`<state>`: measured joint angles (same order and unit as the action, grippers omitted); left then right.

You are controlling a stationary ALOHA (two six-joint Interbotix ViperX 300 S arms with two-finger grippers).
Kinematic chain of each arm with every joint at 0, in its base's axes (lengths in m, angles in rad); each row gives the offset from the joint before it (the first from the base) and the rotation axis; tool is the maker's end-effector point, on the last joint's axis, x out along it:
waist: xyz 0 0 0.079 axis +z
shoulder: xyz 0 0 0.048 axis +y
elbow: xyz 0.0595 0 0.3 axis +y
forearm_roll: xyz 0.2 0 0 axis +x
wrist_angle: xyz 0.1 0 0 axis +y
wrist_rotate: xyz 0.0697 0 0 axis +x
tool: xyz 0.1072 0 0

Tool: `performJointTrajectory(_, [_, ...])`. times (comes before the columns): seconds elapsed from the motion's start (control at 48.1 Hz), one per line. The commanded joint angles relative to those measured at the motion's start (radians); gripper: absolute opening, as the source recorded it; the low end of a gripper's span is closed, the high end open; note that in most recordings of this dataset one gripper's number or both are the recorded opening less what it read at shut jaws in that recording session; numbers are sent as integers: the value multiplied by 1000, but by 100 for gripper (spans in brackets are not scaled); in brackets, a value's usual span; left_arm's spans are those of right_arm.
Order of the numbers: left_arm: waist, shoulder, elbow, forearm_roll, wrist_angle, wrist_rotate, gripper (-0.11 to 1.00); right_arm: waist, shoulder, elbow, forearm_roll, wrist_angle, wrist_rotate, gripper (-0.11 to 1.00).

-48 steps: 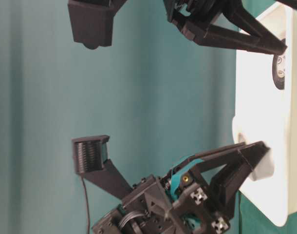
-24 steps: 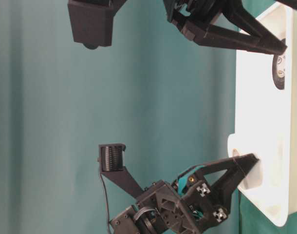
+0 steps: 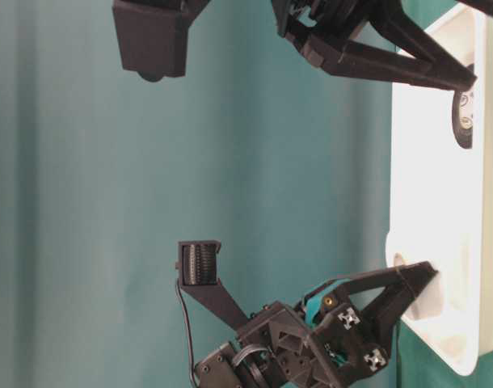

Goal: Put the tape alternately from left to right into the white case.
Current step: 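Carry the white tape roll with the left gripper into the tray, then release the white roll in the tray and withdraw the left gripper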

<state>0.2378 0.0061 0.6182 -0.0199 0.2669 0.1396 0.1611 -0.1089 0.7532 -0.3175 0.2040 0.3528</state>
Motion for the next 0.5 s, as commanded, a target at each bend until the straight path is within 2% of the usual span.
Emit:
performJointTrajectory(0.0, [2, -15, -2, 0, -6, 0, 29, 2, -9, -15, 0, -8, 2, 84])
performJointTrajectory(0.291, [2, -14, 15, -2, -11, -2, 30, 3, -9, -14, 0, -8, 2, 84])
performJointTrajectory(0.312, [2, -14, 17, -2, -11, -2, 32, 3, -9, -14, -2, -8, 2, 84])
performJointTrajectory(0.478, [0, -15, 26, -2, -11, -2, 81, 3, -9, -12, -2, -8, 2, 84])
